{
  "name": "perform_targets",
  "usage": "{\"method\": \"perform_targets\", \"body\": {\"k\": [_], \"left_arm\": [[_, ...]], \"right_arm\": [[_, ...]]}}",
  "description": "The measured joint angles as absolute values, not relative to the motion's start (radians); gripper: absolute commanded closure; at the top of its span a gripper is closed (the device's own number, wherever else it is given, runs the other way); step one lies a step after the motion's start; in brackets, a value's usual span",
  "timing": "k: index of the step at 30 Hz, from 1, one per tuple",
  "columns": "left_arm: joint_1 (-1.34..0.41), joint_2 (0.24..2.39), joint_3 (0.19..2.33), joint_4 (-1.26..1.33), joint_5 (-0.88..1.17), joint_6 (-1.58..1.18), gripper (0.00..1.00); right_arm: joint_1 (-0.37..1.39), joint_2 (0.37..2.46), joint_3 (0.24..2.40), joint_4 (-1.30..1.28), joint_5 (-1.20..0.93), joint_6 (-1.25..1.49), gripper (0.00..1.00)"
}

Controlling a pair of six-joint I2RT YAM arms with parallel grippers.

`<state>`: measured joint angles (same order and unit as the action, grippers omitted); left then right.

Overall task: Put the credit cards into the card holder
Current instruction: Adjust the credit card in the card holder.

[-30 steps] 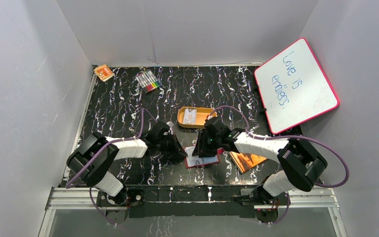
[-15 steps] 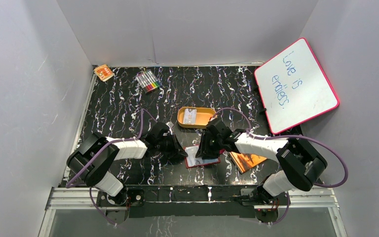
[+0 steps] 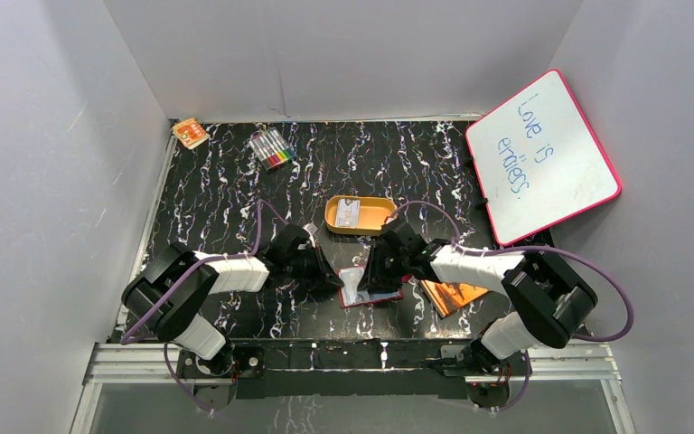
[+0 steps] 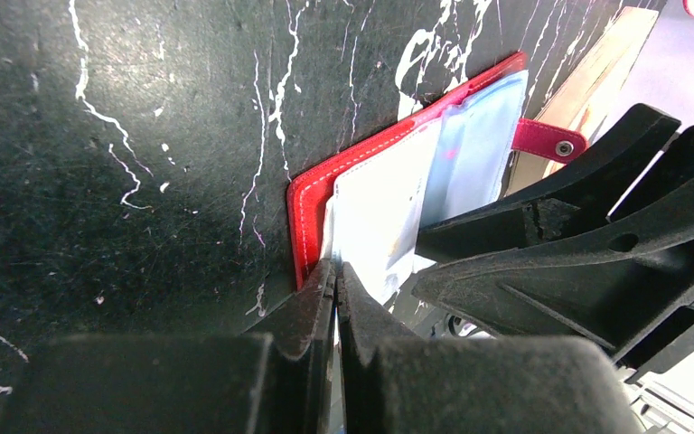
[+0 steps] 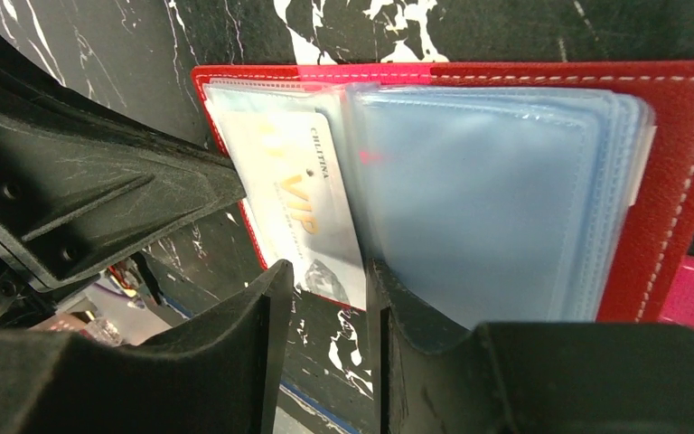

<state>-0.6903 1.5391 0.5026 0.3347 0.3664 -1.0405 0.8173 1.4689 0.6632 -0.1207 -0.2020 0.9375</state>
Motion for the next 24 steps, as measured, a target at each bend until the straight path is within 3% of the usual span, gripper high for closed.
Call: {"method": "perform_targets", "body": {"k": [3, 9, 13, 15, 19, 24], "left_arm": [[-0.690, 1.539, 0.499, 0.342, 0.367, -1.041, 1.00], [-0.689, 1.538, 0.490, 0.356, 0.368, -1.048, 1.00], [-0.689, 1.537, 0.489, 0.359, 0.368, -1.048, 1.00], [-0.689, 1.537, 0.489, 0.359, 0.367, -1.048, 1.00], [-0.689, 1.536, 0.488, 0.358, 0.365, -1.048, 1.00], [-0.690, 1.534, 0.487, 0.356, 0.362, -1.049, 1.00]], "right_arm": [[0.813, 1.468, 0.638, -0.078, -0.221, 0.955, 0.61], [0.804, 1.461, 0.579, -0.007, -0.259, 1.005, 0.86], [0.799, 1.459, 0.554, 0.021, -0.271, 1.024, 0.94], [0.794, 1.453, 0.538, 0.042, -0.277, 1.028, 0.92], [0.785, 1.440, 0.505, 0.085, -0.288, 1.051, 0.75], [0.785, 1.438, 0.499, 0.115, -0.300, 1.069, 0.65]]}}
